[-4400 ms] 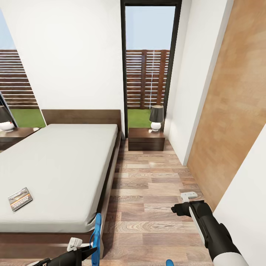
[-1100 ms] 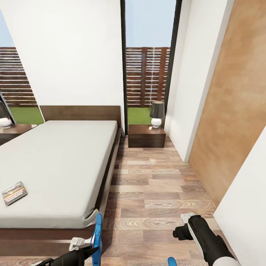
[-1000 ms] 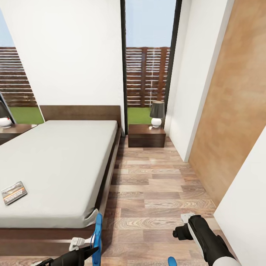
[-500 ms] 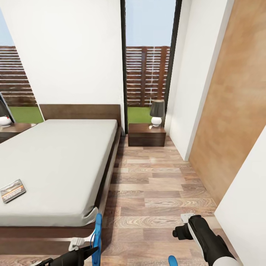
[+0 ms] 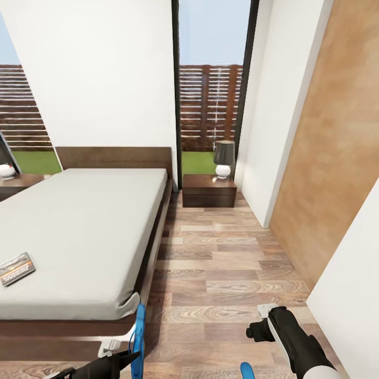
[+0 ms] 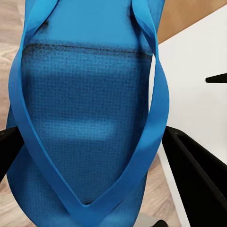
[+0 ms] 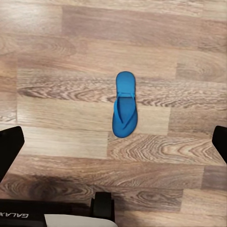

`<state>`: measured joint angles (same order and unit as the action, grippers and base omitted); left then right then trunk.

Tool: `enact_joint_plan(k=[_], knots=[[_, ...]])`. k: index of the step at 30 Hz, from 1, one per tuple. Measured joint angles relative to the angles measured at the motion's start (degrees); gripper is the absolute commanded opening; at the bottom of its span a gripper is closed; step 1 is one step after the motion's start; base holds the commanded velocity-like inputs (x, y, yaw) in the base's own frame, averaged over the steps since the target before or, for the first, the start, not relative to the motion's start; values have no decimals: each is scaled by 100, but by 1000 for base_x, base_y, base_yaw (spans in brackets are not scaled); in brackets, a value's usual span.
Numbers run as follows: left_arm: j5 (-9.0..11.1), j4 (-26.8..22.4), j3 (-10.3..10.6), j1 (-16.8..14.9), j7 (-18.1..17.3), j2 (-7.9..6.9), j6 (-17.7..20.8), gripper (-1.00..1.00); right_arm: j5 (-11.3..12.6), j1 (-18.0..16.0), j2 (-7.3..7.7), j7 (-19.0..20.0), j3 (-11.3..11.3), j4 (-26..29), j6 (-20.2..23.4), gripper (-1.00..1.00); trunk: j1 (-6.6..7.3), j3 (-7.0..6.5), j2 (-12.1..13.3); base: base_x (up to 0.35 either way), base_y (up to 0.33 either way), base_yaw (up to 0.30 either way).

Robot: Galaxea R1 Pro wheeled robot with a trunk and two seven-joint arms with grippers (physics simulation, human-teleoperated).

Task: In the bedroom, move the book from the bed onto either nightstand, and place the two sandals side by side next to the bed.

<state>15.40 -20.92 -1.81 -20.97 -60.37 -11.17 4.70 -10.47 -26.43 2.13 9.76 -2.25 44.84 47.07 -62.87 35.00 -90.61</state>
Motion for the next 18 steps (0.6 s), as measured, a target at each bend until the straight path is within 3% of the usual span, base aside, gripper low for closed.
enact_joint_plan(k=[18], knots=[[0,0,0,0,-1,1,0,-100,-2,0,1,-1,-1,0,0,100,-395,323,-722,0,0,0]])
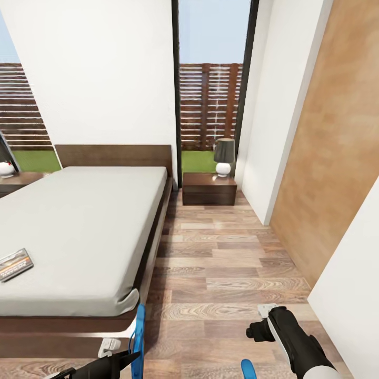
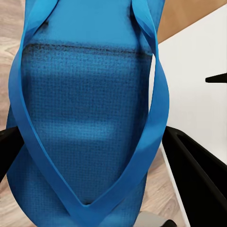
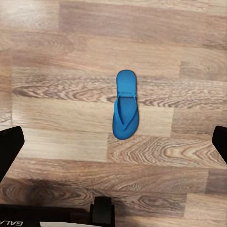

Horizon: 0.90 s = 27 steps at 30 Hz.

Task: In the bedroom, move the book from the bed onto either nightstand, and place the two sandals side by side next to the bed.

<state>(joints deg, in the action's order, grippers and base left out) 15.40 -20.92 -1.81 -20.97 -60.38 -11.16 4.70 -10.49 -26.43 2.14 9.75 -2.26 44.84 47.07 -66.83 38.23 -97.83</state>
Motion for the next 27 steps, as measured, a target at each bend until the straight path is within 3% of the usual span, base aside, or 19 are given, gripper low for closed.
enact_joint_plan(k=[27], knots=[[0,0,1,0,6,0,0,-100,-7,0,1,0,1,0,0,100,-593,485,-1083,0,0,0]])
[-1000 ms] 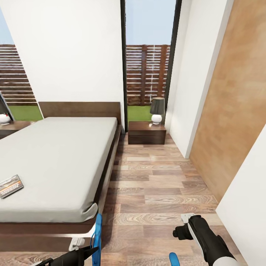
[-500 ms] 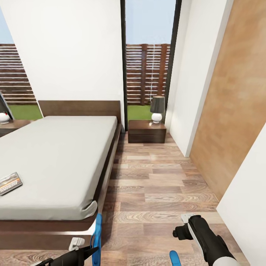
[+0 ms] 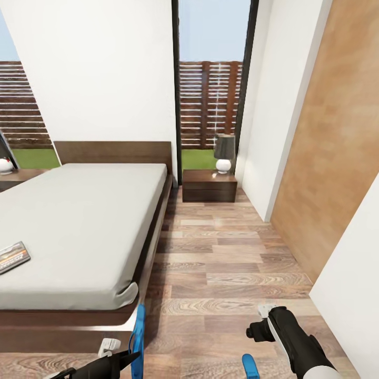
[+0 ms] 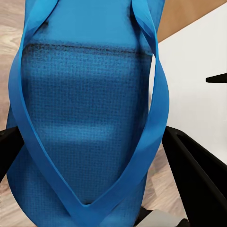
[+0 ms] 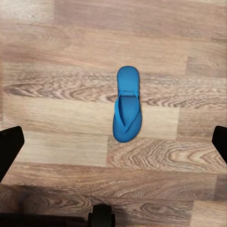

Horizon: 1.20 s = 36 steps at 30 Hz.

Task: In the bedroom, move the book from the bed onto either nightstand, and place the two sandals side by side next to the bed.

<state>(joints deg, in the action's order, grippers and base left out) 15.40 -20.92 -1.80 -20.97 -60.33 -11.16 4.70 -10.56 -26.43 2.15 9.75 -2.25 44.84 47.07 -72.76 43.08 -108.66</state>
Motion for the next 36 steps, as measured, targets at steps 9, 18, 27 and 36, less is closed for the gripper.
enact_joint_plan(k=[9,18,27,36], knots=[[0,0,0,0,0,0,0,-100,9,0,0,15,-9,17,0,100,-198,162,-361,0,0,0],[0,0,0,0,0,0,0,-100,2,0,0,11,-5,13,0,100,-395,323,-722,0,0,0],[0,0,-1,0,0,-3,0,-100,0,0,0,10,-2,14,0,100,-593,485,-1083,0,0,0],[-1,0,0,0,0,-2,0,-100,0,0,-1,9,-4,11,0,100,-791,646,-1444,0,0,0]])
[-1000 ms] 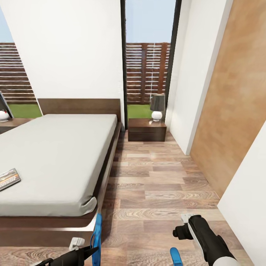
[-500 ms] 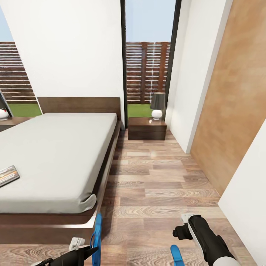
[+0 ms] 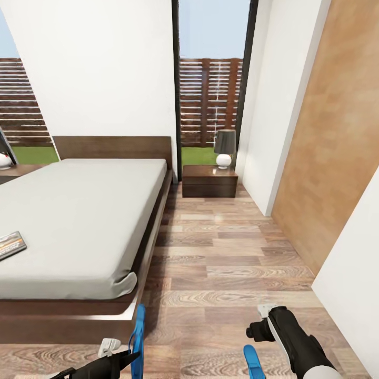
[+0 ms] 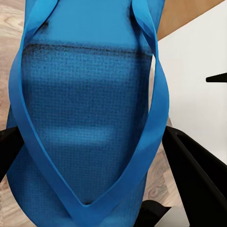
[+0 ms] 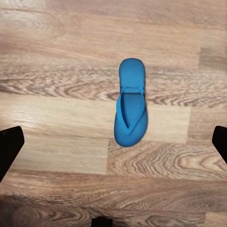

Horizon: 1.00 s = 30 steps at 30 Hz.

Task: In the bedroom, move the book from the bed onto either nightstand, and place the two sandals side by side next to the bed.

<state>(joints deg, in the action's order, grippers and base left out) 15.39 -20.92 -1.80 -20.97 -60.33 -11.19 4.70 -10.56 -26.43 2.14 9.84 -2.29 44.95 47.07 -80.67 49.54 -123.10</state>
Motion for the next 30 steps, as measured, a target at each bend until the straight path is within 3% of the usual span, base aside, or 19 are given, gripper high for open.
enact_joint_plan(k=[30], knots=[[30,-1,-13,-1,-35,-9,12,-100,-8,0,-4,-18,15,-20,-18,100,-638,521,-1165,0,0,0]])
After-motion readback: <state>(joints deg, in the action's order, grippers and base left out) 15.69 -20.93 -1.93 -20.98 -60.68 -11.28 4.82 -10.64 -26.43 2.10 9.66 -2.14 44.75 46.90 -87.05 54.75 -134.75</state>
